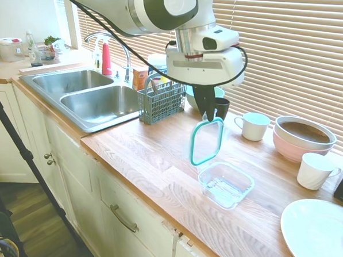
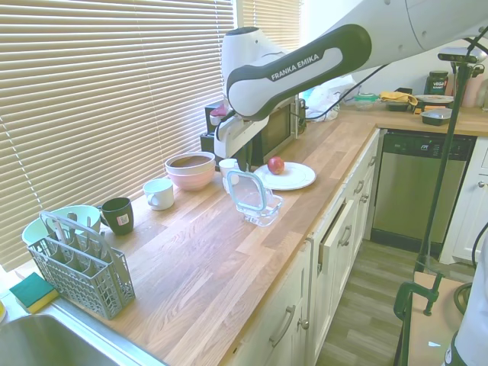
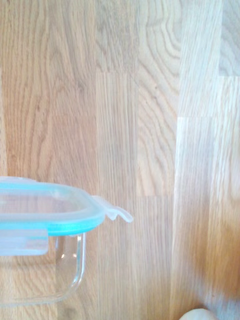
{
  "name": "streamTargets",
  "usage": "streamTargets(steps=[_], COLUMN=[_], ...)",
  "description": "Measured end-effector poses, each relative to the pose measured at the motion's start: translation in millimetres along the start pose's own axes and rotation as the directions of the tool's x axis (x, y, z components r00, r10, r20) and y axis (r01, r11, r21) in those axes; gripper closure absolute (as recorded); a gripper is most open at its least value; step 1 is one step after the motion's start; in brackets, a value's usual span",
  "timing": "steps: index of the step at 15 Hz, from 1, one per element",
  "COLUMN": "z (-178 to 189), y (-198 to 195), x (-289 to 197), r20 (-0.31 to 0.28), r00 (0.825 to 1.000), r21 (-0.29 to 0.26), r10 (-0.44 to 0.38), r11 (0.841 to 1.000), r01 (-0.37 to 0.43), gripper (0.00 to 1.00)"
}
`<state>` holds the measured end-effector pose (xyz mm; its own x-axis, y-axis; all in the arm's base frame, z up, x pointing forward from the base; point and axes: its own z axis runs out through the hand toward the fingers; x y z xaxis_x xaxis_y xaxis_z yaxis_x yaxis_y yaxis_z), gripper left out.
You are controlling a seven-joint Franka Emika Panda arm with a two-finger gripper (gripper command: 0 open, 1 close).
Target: Cover the lid of the food container
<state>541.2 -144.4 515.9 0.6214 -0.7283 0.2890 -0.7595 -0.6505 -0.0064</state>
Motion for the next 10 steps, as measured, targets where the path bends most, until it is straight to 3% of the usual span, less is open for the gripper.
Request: streamTargets(steps=[10], z=[15], y=[39], x=[30], r20=[0.026], r00=[1.000], r21=[0.043], r10=[-0.003], r11=[0.999], r01=[0.001], gripper=[1.00])
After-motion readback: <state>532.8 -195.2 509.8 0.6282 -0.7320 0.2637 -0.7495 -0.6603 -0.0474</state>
